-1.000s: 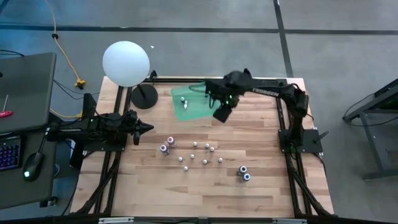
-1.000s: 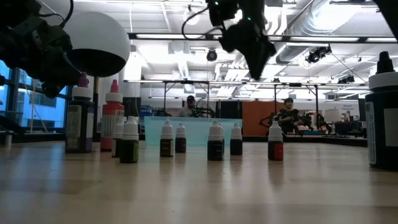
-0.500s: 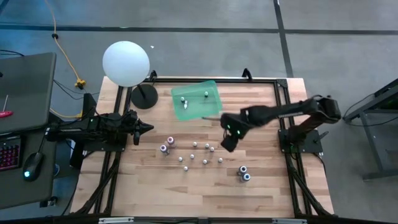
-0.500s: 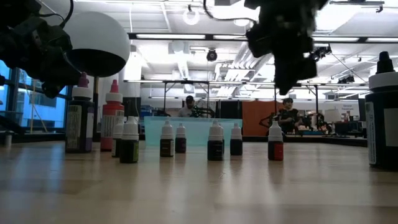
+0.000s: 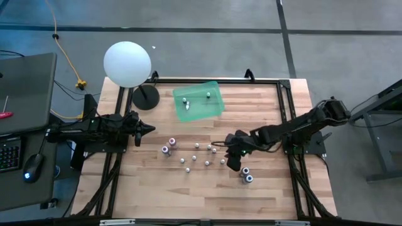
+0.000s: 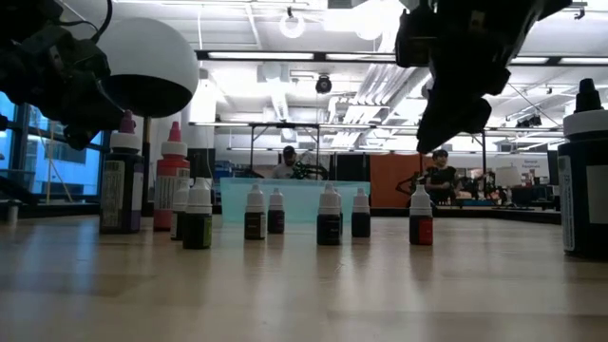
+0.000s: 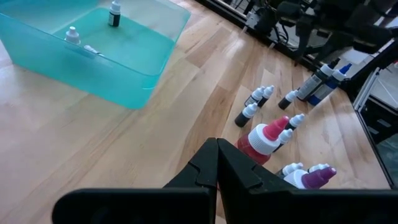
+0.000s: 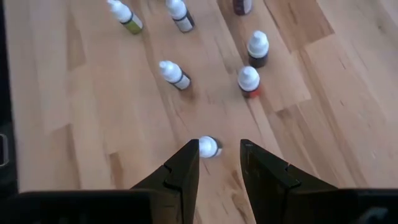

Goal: Pick & Place food coloring
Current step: Put the small purple dye bottle in the green bin

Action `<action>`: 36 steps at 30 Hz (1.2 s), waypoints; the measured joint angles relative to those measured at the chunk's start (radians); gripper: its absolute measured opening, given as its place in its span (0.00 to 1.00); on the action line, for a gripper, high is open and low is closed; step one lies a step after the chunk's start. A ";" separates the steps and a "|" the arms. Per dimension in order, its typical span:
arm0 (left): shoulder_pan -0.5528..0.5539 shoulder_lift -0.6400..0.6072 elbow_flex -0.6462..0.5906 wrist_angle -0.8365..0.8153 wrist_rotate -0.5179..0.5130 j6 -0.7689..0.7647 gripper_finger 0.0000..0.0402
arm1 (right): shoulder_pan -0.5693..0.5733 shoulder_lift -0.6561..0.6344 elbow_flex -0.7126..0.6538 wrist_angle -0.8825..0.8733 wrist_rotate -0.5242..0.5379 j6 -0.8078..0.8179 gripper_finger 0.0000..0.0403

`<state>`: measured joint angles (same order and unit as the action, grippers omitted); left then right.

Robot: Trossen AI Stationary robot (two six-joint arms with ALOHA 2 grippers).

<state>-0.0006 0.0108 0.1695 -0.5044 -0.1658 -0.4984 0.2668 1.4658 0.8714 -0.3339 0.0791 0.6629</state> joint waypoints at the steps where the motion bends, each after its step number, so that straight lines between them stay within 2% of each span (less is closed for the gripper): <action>1: 0.000 0.000 0.000 0.000 0.000 0.000 0.00 | 0.007 0.000 -0.008 0.015 0.010 -0.004 0.27; 12: 0.000 0.000 0.000 0.000 0.001 -0.004 0.00 | 0.033 0.000 -0.086 0.180 0.020 -0.062 0.29; 19: 0.000 0.000 0.000 0.000 0.001 -0.005 0.00 | 0.033 0.000 -0.151 0.310 -0.003 -0.036 0.44; 23: 0.000 0.000 0.000 0.000 0.001 -0.005 0.00 | 0.050 0.007 -0.150 0.310 -0.016 -0.117 0.49; 30: 0.000 0.000 0.000 0.000 0.002 -0.006 0.00 | 0.056 0.098 -0.150 0.309 -0.033 -0.165 0.50; 36: 0.000 0.000 0.000 0.000 0.002 -0.008 0.00 | 0.046 0.141 -0.149 0.345 0.003 -0.170 0.50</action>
<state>-0.0003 0.0107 0.1696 -0.5045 -0.1642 -0.5060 0.3126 1.6069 0.7223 0.0108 0.0820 0.4929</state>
